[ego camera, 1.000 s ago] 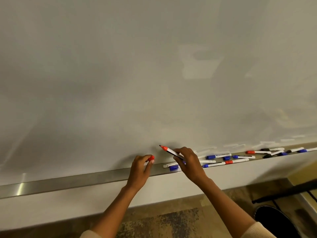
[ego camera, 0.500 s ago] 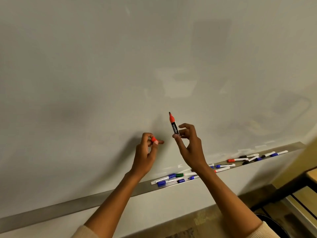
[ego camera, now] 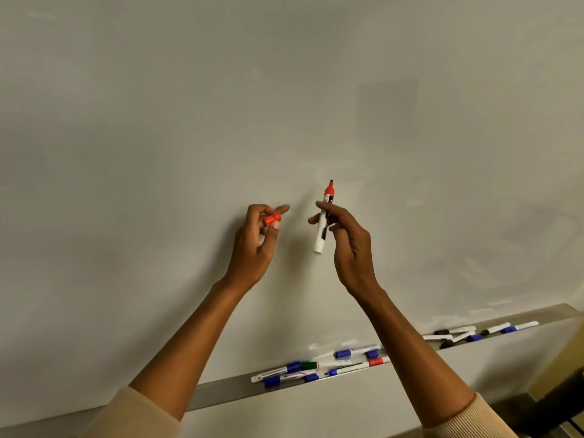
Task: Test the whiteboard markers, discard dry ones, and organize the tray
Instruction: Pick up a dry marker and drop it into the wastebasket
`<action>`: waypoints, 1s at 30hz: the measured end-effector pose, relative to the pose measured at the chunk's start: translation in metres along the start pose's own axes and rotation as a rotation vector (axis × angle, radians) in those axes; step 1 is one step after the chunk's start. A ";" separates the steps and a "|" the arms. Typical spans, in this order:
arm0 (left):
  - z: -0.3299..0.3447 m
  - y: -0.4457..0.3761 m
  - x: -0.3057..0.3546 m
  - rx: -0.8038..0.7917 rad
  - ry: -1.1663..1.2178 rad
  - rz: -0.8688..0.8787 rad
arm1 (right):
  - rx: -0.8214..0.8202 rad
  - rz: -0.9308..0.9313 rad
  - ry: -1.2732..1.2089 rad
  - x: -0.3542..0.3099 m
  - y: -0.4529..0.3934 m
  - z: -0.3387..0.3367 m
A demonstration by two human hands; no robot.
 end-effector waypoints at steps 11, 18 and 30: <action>0.019 -0.093 0.063 0.357 -0.355 0.326 | 0.093 -0.099 -0.081 -0.031 -0.078 -0.052; 0.004 -0.144 0.084 0.468 -0.473 0.468 | 0.114 -0.133 -0.229 -0.045 -0.119 -0.059; -0.007 -0.177 0.071 0.552 -0.793 0.548 | 0.137 -0.280 -0.179 -0.058 -0.172 -0.054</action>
Point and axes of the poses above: each hand's wrist, its own y-axis away from the middle knuckle, its own z-axis out of the palm, x = y × z, the point moved 2 cm from there along -y, towards the middle knuckle, and after that the axes turned 3 degrees about z, right-handed, at the moved point
